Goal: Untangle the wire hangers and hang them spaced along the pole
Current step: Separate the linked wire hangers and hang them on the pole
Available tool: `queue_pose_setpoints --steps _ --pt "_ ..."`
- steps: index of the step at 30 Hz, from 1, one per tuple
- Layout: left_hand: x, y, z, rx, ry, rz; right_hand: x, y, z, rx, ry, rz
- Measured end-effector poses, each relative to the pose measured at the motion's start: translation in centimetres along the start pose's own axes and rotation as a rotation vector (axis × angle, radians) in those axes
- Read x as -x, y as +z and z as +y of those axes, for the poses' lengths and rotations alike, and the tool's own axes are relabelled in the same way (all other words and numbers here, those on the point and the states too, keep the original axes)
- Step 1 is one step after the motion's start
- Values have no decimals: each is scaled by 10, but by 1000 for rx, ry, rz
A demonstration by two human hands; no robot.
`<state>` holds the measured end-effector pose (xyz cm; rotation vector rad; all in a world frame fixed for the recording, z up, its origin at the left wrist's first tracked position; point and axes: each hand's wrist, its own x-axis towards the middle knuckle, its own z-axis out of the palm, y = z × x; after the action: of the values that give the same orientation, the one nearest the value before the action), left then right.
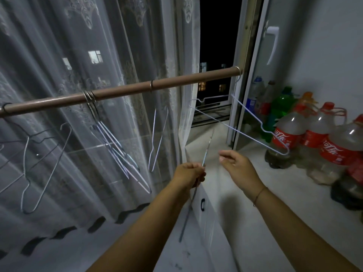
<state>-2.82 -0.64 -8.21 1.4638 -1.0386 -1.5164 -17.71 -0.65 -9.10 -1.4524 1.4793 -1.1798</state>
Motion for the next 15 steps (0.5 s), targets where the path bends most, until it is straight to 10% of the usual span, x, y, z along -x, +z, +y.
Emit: queue_pose_setpoints --steps 10,15 --pt "6 -11 -18 -253 130 47 -1 -21 33 737 -158 -43" --pt "1 -8 -26 -480 256 171 25 -36 16 492 -51 -96"
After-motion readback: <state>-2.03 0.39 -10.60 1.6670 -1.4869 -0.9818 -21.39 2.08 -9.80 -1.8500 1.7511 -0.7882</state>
